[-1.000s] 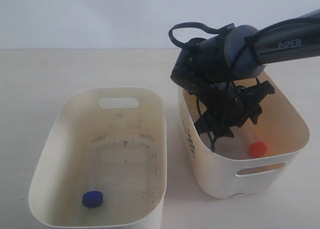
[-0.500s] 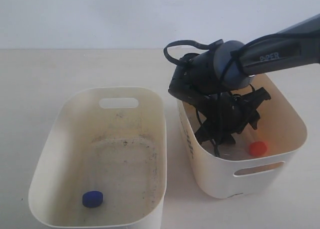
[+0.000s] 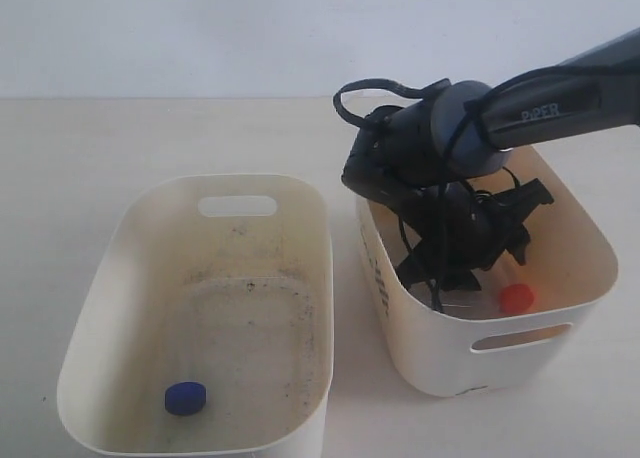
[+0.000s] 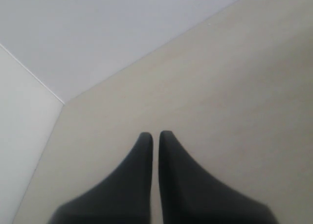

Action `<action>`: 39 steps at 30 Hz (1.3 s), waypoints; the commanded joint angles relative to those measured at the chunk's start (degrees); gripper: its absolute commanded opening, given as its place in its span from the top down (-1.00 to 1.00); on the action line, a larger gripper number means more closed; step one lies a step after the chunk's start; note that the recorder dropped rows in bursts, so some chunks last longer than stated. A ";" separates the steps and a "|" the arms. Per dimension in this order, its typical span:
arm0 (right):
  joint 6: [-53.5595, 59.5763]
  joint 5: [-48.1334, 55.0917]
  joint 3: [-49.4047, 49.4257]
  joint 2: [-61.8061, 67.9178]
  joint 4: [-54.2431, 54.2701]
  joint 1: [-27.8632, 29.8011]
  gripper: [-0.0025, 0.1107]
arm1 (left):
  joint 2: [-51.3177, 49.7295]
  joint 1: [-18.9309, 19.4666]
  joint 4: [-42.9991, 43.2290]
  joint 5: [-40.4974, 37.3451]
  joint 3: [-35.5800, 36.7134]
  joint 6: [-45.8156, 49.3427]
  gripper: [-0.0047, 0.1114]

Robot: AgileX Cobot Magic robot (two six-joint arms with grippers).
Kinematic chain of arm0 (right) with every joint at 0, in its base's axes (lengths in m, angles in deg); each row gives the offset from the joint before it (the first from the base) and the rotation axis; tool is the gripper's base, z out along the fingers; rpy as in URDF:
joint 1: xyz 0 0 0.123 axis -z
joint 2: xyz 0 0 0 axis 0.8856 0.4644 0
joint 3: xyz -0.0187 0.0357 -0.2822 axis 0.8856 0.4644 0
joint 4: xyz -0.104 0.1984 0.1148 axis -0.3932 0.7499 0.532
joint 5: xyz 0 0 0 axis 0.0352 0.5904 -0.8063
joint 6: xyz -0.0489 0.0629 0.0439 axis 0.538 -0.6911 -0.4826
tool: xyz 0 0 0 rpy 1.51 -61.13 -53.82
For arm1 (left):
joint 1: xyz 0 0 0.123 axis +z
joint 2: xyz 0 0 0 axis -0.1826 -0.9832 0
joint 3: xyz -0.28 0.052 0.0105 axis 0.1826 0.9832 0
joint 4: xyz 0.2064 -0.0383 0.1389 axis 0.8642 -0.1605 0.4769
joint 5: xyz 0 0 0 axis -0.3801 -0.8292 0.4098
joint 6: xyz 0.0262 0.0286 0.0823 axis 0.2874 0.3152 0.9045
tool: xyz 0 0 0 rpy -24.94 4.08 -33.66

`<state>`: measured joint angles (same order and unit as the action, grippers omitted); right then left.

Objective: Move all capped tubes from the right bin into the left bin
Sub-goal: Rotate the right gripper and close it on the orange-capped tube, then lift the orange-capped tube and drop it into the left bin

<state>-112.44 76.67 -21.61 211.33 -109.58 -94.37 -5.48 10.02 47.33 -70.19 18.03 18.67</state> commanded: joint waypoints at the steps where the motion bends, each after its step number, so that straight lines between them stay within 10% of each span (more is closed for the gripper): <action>1: -0.29 1.33 0.39 1.10 0.18 1.86 0.01 | -0.20 -0.06 -0.16 0.28 -0.22 -0.07 0.85; 13: 1.29 0.56 0.39 4.66 1.62 1.86 0.52 | -0.20 -0.06 -0.16 0.28 -0.22 -0.07 0.85; 16: 2.80 0.49 0.39 4.75 1.66 1.86 0.96 | -0.20 -0.06 -0.16 0.28 -0.22 -0.07 0.85; 39: 2.97 -1.55 0.39 -12.83 0.85 1.75 0.96 | -0.20 -0.06 -0.16 0.28 -0.22 -0.07 0.85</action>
<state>-109.95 75.69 -21.50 201.44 -108.22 -93.07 -5.48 10.02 47.33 -70.19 18.03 18.67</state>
